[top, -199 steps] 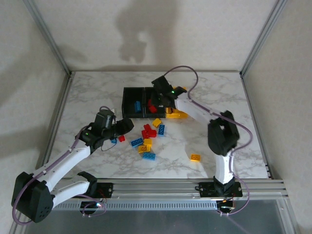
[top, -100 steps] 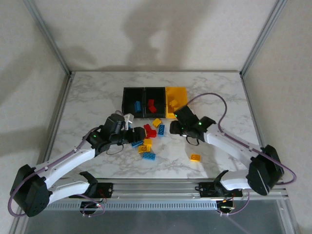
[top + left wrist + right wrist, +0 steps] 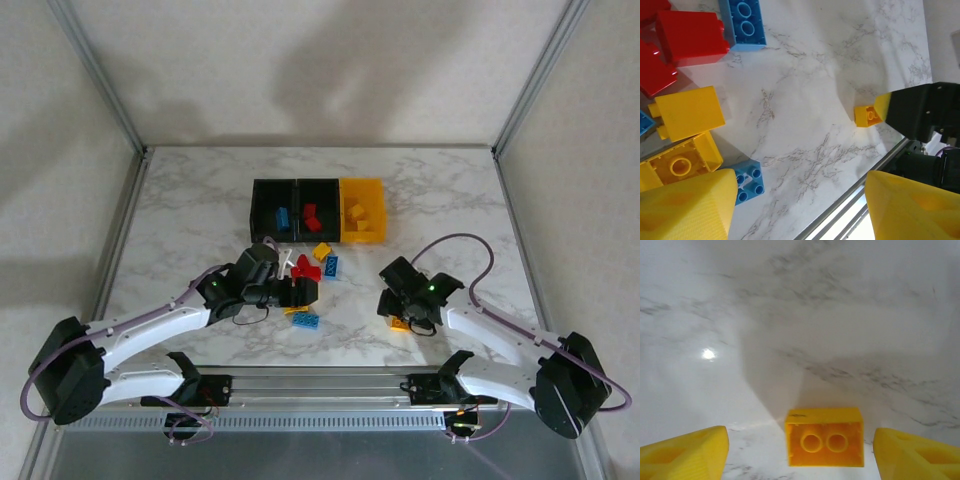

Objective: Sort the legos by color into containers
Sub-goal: Pick up the lego from the bottom-right of the table.

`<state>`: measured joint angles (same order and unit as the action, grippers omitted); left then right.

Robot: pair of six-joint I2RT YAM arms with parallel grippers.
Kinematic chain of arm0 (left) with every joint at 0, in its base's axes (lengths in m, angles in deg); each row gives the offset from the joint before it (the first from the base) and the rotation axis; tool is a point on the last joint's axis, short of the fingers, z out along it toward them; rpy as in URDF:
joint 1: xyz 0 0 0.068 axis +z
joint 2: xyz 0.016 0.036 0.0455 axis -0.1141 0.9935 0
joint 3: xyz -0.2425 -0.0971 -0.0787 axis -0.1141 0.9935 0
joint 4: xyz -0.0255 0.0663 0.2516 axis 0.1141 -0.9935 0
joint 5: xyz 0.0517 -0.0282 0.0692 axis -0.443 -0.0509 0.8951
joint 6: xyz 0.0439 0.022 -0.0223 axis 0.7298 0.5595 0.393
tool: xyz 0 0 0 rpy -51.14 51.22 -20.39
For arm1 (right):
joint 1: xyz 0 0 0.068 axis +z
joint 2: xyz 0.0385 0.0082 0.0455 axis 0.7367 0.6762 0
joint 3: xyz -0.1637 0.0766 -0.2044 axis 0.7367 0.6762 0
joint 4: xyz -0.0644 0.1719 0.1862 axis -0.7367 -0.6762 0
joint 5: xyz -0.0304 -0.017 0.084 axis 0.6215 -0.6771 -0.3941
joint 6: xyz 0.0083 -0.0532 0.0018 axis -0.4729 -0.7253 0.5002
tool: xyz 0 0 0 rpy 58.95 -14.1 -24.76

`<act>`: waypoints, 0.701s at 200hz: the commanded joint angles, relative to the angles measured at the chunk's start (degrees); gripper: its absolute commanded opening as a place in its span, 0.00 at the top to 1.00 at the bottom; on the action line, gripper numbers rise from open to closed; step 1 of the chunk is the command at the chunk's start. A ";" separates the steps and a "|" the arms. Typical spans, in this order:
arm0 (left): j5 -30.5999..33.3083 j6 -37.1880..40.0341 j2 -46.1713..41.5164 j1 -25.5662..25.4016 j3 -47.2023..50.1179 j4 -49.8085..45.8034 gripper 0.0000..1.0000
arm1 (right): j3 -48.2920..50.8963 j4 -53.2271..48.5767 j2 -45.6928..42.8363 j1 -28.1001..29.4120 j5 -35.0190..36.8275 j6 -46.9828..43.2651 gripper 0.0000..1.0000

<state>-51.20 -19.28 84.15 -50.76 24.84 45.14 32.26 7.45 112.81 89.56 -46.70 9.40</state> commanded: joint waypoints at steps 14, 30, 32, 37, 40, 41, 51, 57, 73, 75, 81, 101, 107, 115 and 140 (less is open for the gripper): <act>-0.82 0.63 1.33 -0.88 -0.94 2.03 0.32 | 2.61 0.68 -0.84 -0.49 -1.36 2.38 0.24; -0.64 0.38 1.48 -1.05 -0.86 2.30 0.32 | 3.05 0.82 -0.44 -0.45 -1.46 2.38 0.25; -0.59 0.36 1.48 -1.06 -0.85 2.31 0.32 | 3.13 0.89 -0.40 -0.51 -1.45 2.38 0.25; -0.55 0.32 1.61 -1.06 -0.81 2.48 0.32 | 3.43 1.27 -0.32 -0.53 -1.64 2.33 0.26; -0.51 0.28 1.58 -1.10 -0.77 2.53 0.32 | 3.69 1.60 -0.28 -0.50 -1.79 2.23 0.26; -0.53 0.27 1.58 -1.12 -0.72 2.56 0.32 | 3.78 1.74 -0.20 -0.52 -1.84 2.22 0.27; -0.47 0.03 1.81 -1.15 -0.59 3.08 0.32 | 4.70 2.89 0.32 -0.66 -2.20 2.07 0.29; -0.36 -0.07 1.98 -1.15 -0.59 3.15 0.32 | 5.26 3.63 0.89 -0.80 -2.48 1.94 0.31; -0.29 -0.26 2.36 -1.22 -0.72 3.20 0.32 | 5.80 5.10 2.28 -0.80 -2.90 1.76 0.39; -0.22 -0.30 2.36 -1.23 -0.75 3.13 0.32 | 5.75 5.19 2.39 -0.80 -2.93 1.76 0.40; -0.12 -0.39 2.36 -1.23 -0.76 3.19 0.32 | 5.65 5.37 2.51 -0.80 -2.94 1.70 0.43; 0.19 -0.52 2.32 -1.23 -0.91 3.15 0.32 | 3.94 4.27 2.44 -0.78 -1.72 0.94 0.53; 0.49 -0.56 2.28 -1.23 -1.00 3.13 0.32 | 3.08 3.65 2.32 -0.84 -1.35 0.53 0.55; 0.90 -0.74 2.19 -1.23 -1.11 3.16 0.32 | 1.62 2.94 2.23 -0.80 -0.78 -0.03 0.56; 3.30 -1.31 1.92 -1.19 -1.54 3.50 0.32 | -3.54 1.41 2.92 -0.80 0.63 -2.06 0.57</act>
<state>-50.61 -19.82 86.40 -51.52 24.84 47.15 34.48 10.75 115.26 89.05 -48.90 9.46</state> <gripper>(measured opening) 0.680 0.461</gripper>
